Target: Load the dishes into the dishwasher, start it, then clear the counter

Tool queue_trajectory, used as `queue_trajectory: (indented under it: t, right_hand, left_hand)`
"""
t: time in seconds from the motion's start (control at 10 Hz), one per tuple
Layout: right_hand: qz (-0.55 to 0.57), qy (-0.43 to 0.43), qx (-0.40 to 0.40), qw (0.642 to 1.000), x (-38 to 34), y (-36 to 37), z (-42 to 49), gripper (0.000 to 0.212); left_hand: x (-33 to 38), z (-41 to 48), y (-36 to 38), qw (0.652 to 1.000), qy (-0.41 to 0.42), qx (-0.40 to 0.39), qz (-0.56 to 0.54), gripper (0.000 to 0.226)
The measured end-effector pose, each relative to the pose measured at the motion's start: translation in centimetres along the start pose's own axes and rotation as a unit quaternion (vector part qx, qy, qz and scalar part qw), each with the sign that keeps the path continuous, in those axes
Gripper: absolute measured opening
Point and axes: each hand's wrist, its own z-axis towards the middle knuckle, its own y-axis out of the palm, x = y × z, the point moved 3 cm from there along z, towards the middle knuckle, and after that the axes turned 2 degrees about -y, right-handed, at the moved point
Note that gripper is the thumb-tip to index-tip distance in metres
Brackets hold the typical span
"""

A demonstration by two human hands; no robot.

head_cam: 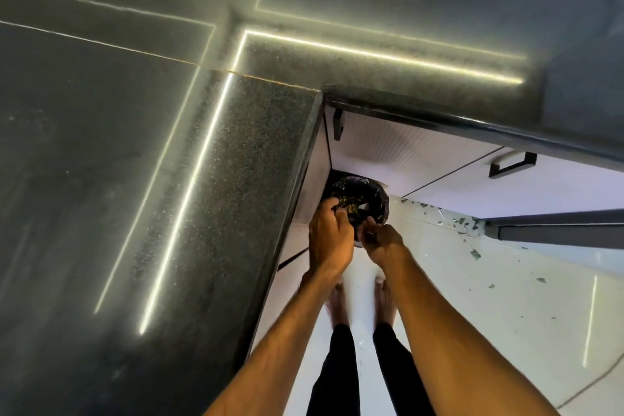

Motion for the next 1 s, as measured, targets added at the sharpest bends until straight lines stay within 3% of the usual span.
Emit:
queue_trajectory:
  t: [0.1,0.3,0.4,0.6,0.8,0.9,1.0]
  right_hand:
    - [-0.033,-0.009,-0.003,0.999,-1.1,-0.1,0.4,0.008]
    - [-0.171,-0.034,-0.028,0.984,-2.1,0.9,0.5,0.046]
    - [-0.183,-0.045,-0.037,0.981,-2.1,1.3,0.2,0.049]
    - [-0.083,-0.021,-0.036,0.996,-2.6,0.6,-0.2,0.032]
    - [-0.041,-0.023,-0.021,0.999,-3.1,0.4,-0.3,0.033]
    - [-0.009,-0.038,-0.038,0.999,-3.2,0.6,-1.2,0.048]
    - [-0.007,-0.048,-0.041,0.998,-3.4,0.4,-2.2,0.035]
  left_hand:
    - [-1.1,1.1,0.5,1.000,-0.011,0.000,0.013,0.038]
    - [-0.9,2.1,1.1,1.000,-0.022,0.000,0.015,0.033]
    - [-0.6,2.1,1.3,1.000,-0.018,0.000,0.015,0.031]
    - [-0.6,2.2,1.0,1.000,-0.029,-0.007,0.008,0.031]
    - [-0.2,2.5,0.8,1.000,-0.024,-0.003,0.016,0.032]
    - [-0.3,2.5,0.7,0.999,-0.021,-0.004,0.025,0.033]
    - [-0.2,2.6,0.6,0.999,-0.018,0.002,0.035,0.033]
